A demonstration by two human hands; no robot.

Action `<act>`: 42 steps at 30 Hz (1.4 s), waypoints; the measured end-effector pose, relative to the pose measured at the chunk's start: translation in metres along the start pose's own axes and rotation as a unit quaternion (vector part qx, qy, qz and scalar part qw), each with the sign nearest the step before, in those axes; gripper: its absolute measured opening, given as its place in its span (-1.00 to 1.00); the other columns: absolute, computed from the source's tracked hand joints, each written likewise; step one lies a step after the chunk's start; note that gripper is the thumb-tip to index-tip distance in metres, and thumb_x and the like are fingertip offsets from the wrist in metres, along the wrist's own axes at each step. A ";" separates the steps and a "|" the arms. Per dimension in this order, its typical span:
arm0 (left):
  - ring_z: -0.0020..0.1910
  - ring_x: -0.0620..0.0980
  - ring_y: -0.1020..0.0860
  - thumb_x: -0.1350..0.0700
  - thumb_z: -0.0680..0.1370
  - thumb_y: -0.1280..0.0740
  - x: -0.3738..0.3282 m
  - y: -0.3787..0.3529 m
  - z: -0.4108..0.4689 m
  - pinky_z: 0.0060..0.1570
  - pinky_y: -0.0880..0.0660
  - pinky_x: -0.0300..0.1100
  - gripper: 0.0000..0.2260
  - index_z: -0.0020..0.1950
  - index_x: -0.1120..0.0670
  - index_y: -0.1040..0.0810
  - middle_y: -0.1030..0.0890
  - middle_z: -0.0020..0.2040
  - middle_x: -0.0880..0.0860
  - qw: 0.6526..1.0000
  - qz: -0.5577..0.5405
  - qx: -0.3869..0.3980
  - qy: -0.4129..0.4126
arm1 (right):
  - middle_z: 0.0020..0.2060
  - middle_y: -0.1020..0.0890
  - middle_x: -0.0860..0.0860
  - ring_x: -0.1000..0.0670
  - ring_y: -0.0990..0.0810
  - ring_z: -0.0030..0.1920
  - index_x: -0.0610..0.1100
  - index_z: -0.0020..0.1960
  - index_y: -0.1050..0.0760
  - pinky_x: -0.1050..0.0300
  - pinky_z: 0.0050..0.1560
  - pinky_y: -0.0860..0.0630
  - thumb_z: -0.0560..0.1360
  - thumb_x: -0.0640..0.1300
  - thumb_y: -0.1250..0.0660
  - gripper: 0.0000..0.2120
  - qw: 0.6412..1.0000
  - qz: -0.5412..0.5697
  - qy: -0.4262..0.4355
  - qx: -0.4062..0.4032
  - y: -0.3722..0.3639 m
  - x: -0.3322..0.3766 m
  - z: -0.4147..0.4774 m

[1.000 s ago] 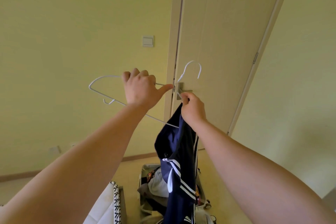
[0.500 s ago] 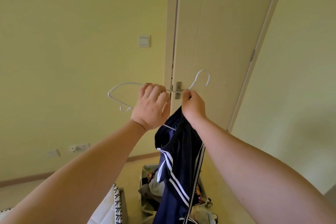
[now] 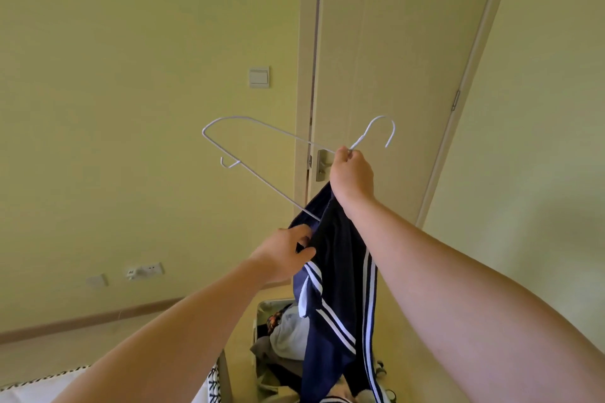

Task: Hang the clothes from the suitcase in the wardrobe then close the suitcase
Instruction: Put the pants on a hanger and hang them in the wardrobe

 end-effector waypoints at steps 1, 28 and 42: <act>-0.06 0.02 -0.62 -0.03 0.59 -0.27 -0.001 -0.005 0.000 0.03 -0.57 0.09 -0.83 0.15 -0.05 -0.50 -0.66 0.01 -0.10 1.000 -0.021 0.007 0.008 | 0.08 -0.61 -0.12 -0.15 -0.59 0.02 -0.16 0.23 -0.49 0.03 -0.08 -0.46 0.68 0.11 0.00 -0.57 1.000 0.002 -0.003 0.001 0.001 0.000 0.002; -0.03 0.08 -0.52 0.10 0.36 -0.47 0.047 0.125 0.008 -0.08 -0.53 -0.08 -0.86 -0.21 0.08 -0.53 -0.51 -0.11 0.01 0.954 0.265 -0.132 -0.049 | -0.30 -0.51 -0.06 -0.17 -0.51 -0.20 -0.20 -0.15 -0.48 0.06 -0.21 -0.38 0.63 -0.02 -0.07 -0.65 0.978 -0.180 -0.102 -0.033 0.045 -0.057 0.001; -0.25 0.10 -0.46 0.13 0.45 -0.38 0.047 0.128 0.007 -0.29 -0.49 -0.04 -0.83 -0.15 0.03 -0.38 -0.42 -0.19 -0.05 0.950 0.280 -0.133 -0.036 | -0.28 -0.53 -0.06 -0.15 -0.53 -0.22 -0.19 -0.14 -0.49 0.06 -0.21 -0.42 0.64 -0.01 -0.07 -0.64 0.977 -0.178 -0.119 -0.017 0.041 -0.062 -0.001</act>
Point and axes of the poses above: each hand's wrist, its own z-axis towards the middle knuckle, its own y-axis out of the back of the hand, x = y × z, the point moved 3 cm from there along z, towards the middle knuckle
